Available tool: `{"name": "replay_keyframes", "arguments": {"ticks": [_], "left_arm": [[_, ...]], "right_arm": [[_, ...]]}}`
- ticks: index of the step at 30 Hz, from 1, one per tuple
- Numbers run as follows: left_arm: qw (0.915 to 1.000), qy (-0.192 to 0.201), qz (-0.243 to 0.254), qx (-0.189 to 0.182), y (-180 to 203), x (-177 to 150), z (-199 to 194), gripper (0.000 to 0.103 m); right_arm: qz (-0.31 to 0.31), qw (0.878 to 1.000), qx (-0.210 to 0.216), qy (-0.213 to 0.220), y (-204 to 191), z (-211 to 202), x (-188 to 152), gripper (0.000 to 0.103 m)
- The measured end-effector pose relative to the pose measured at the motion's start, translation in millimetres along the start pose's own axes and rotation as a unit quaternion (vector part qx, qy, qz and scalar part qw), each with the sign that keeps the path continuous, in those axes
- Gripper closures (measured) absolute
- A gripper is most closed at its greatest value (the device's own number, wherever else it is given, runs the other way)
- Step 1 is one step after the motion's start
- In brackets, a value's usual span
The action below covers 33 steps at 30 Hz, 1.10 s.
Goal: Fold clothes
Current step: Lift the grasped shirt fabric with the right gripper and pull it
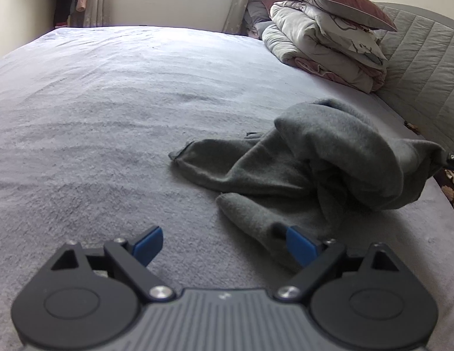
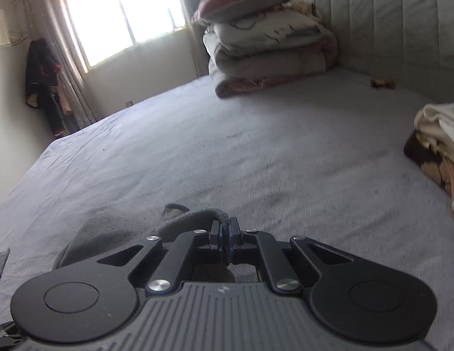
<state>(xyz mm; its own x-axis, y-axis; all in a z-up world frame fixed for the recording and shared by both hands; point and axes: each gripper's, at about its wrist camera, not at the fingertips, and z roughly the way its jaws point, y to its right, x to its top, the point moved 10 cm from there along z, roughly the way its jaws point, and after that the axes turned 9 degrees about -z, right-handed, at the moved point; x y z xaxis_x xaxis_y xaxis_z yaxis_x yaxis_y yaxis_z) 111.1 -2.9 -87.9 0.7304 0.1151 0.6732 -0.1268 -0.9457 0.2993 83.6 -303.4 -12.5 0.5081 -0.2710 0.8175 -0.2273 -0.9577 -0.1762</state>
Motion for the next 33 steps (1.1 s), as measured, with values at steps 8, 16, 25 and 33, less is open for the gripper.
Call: {"name": "replay_keyframes", "arguments": {"ticks": [8, 16, 25, 33], "left_arm": [[1.0000, 0.000, -0.003, -0.008, 2.0, -0.1, 2.5, 0.015], [0.9995, 0.002, -0.020, -0.026, 3.8, 1.0, 6.1, 0.020], [0.9990, 0.004, -0.032, -0.031, 2.7, 5.7, 2.3, 0.024], [0.9981, 0.004, -0.050, -0.036, -4.0, 13.9, -2.1, 0.024]], "right_arm": [[-0.030, 1.000, 0.009, -0.002, -14.9, -5.0, -3.4, 0.082], [-0.056, 0.998, 0.036, -0.004, -32.4, -8.6, -5.0, 0.068], [-0.097, 0.993, 0.072, -0.019, -62.8, -9.1, -17.2, 0.066], [-0.111, 0.988, 0.093, -0.043, -82.0, -5.6, -34.5, 0.065]]}}
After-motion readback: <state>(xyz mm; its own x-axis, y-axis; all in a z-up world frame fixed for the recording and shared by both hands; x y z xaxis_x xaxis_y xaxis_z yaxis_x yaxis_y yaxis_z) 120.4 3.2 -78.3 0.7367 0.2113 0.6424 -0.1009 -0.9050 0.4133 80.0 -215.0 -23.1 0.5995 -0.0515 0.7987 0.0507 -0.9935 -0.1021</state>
